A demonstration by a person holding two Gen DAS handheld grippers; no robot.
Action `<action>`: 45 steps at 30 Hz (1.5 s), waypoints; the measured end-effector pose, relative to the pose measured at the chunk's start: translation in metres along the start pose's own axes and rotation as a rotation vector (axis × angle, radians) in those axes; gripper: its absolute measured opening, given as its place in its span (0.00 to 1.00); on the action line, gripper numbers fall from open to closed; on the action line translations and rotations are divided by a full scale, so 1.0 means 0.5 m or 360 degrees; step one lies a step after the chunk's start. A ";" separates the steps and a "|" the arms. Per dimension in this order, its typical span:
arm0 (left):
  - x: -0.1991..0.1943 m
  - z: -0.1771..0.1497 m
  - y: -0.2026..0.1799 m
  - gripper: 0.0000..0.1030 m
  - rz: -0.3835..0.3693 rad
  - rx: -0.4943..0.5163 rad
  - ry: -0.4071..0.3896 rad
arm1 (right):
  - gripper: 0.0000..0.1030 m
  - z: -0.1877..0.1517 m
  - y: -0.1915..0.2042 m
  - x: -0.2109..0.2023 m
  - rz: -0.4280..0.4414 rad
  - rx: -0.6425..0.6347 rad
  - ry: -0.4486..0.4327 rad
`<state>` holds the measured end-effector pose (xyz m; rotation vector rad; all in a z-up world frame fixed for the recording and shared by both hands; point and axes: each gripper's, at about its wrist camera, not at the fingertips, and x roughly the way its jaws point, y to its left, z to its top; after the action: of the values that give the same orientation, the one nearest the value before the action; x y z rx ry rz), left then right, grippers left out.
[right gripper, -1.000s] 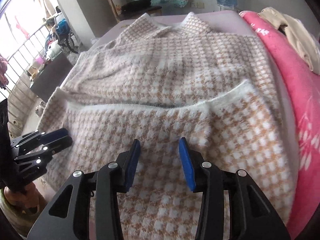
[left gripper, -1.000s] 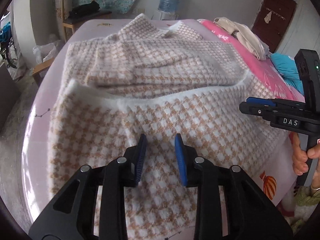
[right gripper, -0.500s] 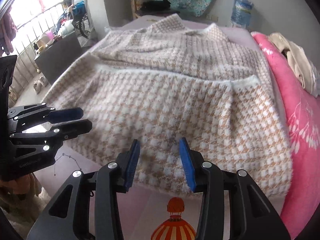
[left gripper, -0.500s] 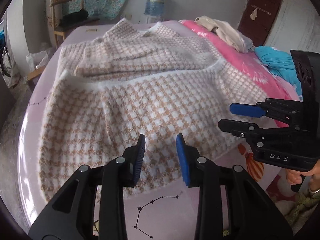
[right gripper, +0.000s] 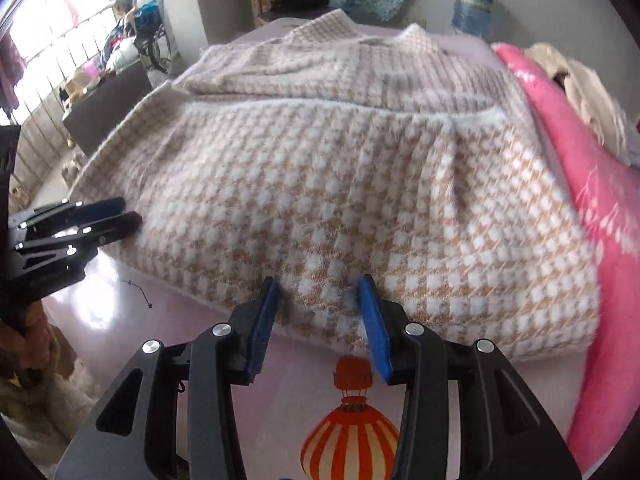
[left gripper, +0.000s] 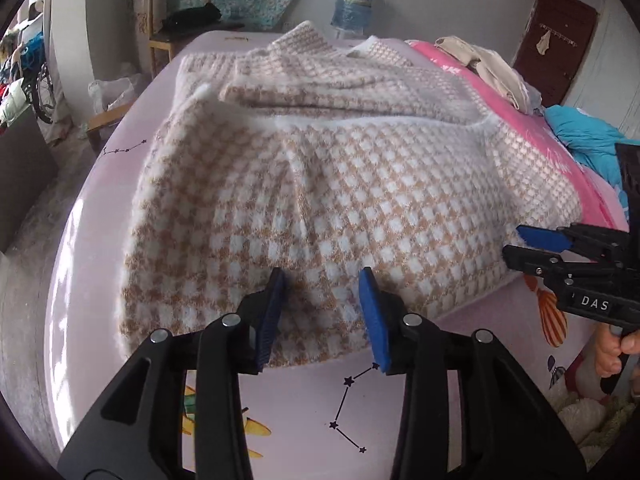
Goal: Fold large clothes
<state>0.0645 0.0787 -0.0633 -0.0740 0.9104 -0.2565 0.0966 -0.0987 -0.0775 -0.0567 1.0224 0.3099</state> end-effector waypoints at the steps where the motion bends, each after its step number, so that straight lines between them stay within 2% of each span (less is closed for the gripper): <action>1: -0.005 0.004 -0.005 0.36 0.0015 0.0016 0.0008 | 0.40 0.004 -0.004 -0.007 0.0014 0.0013 0.0018; 3: -0.027 0.011 0.000 0.37 0.0040 -0.0014 -0.0022 | 0.40 0.003 -0.016 -0.038 -0.0028 0.0044 -0.0018; 5: -0.041 0.011 0.024 0.40 0.0086 -0.0076 -0.0057 | 0.40 -0.003 -0.040 -0.058 -0.0148 0.0061 -0.0062; 7: -0.019 0.004 0.061 0.40 0.0130 -0.0163 0.0007 | 0.40 -0.018 -0.080 -0.037 -0.0235 0.0146 -0.0005; 8: -0.018 0.002 0.072 0.40 0.0095 -0.0194 -0.0014 | 0.41 -0.027 -0.100 -0.016 -0.0188 0.0195 0.0033; 9: -0.021 0.004 0.075 0.40 0.0082 -0.0205 -0.0021 | 0.42 -0.030 -0.111 -0.016 -0.0145 0.0225 -0.0008; 11: -0.023 0.017 0.070 0.40 0.0098 -0.0203 0.0016 | 0.42 -0.019 -0.108 -0.030 -0.0164 0.0201 0.0029; 13: -0.041 0.029 0.074 0.41 0.0087 -0.0230 -0.0003 | 0.42 -0.009 -0.113 -0.066 -0.0206 0.0209 -0.0037; 16: -0.058 0.045 0.085 0.54 0.0123 -0.0252 -0.0079 | 0.42 -0.009 -0.169 -0.091 -0.0307 0.0333 -0.0125; 17: -0.049 0.048 0.093 0.55 0.0145 -0.0260 -0.0055 | 0.42 -0.012 -0.198 -0.076 -0.0326 0.0404 -0.0093; 19: -0.016 0.051 0.108 0.54 0.0171 -0.0294 0.0053 | 0.42 -0.025 -0.248 -0.033 -0.0255 0.0547 0.0005; 22: -0.026 0.068 0.090 0.55 0.0223 -0.0253 0.0061 | 0.42 -0.004 -0.232 -0.060 -0.0280 0.0531 -0.0006; 24: -0.044 0.084 0.076 0.57 0.0238 -0.0222 0.0021 | 0.44 0.014 -0.213 -0.089 -0.0211 0.0525 -0.0089; 26: -0.050 0.106 0.061 0.67 0.0259 -0.0184 -0.0009 | 0.52 0.044 -0.188 -0.099 -0.0150 0.0471 -0.0138; 27: -0.043 0.120 0.052 0.69 0.0284 -0.0154 -0.0006 | 0.54 0.058 -0.175 -0.096 -0.0138 0.0434 -0.0152; 31: 0.021 0.162 0.022 0.81 0.0403 -0.0038 0.0108 | 0.58 0.112 -0.140 -0.044 -0.0077 0.0332 -0.0117; 34: 0.090 0.167 0.020 0.82 0.0470 -0.0028 0.0262 | 0.62 0.137 -0.151 0.015 -0.0059 0.0375 -0.0058; 35: 0.107 0.164 0.020 0.86 0.0482 -0.0033 0.0297 | 0.63 0.137 -0.154 0.038 -0.0072 0.0387 -0.0019; 36: 0.107 0.162 0.019 0.87 0.0494 -0.0046 0.0268 | 0.65 0.137 -0.161 0.065 -0.0098 0.0400 0.0039; 37: 0.107 0.161 0.017 0.88 0.0502 -0.0051 0.0264 | 0.68 0.139 -0.162 0.070 -0.0102 0.0385 0.0009; 40: 0.108 0.161 0.014 0.89 0.0523 -0.0046 0.0263 | 0.69 0.156 -0.149 0.065 -0.0153 0.0358 0.0071; 43: 0.109 0.162 0.017 0.91 0.0516 -0.0055 0.0270 | 0.69 0.170 -0.118 0.033 -0.0038 0.0330 0.0003; 45: 0.108 0.162 0.016 0.91 0.0513 -0.0056 0.0271 | 0.69 0.179 -0.086 0.028 -0.0036 0.0237 -0.0029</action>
<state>0.1615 0.0693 -0.0569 0.0632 1.0805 0.0545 0.1894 -0.1197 -0.0466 0.0686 1.0233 0.2125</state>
